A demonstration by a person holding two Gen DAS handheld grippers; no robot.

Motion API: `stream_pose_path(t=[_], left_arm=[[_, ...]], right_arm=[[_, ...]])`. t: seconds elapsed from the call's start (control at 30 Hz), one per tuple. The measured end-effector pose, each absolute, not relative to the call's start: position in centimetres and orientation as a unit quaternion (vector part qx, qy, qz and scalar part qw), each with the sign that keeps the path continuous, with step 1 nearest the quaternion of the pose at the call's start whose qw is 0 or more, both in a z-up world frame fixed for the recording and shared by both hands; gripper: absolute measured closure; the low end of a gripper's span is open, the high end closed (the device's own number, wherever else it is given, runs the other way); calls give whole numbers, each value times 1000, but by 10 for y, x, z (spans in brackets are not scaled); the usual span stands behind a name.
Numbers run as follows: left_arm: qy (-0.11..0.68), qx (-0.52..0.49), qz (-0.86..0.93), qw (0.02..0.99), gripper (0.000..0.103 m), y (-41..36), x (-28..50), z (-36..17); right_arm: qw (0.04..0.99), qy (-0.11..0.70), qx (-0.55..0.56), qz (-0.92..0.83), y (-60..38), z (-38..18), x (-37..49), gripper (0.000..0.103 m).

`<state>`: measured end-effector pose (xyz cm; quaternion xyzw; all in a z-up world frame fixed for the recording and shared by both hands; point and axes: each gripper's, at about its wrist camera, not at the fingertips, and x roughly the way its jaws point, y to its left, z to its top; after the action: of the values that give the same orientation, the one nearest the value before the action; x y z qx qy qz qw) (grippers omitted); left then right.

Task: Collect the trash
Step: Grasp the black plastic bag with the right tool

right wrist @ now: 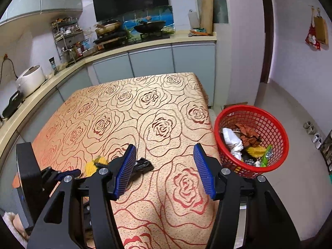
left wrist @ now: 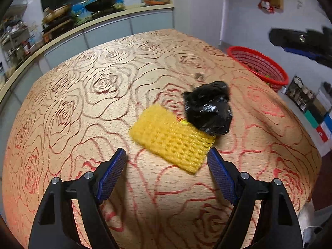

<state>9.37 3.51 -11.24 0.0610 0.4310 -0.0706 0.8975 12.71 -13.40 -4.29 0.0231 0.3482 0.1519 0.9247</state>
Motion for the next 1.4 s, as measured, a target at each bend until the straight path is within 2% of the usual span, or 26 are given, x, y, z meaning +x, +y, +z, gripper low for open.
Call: stream_pose_path(t=[0.37, 0.63, 1.0, 1.23, 1.4], left_arm=[[437, -6, 15, 900, 28, 97, 109, -106], [393, -35, -7, 919, 28, 109, 100, -79], [382, -32, -8, 924, 28, 111, 116, -69], [390, -25, -15, 920, 31, 107, 122, -76], [400, -10, -32, 916, 33, 94, 127, -84]], right_arm=[[905, 377, -6, 200, -96, -62, 133, 47], [887, 404, 0, 224, -75, -80, 134, 47], [874, 435, -5, 217, -49, -108, 148, 47], [876, 436, -23, 207, -53, -113, 151, 71], [880, 432, -36, 194, -59, -112, 151, 75]])
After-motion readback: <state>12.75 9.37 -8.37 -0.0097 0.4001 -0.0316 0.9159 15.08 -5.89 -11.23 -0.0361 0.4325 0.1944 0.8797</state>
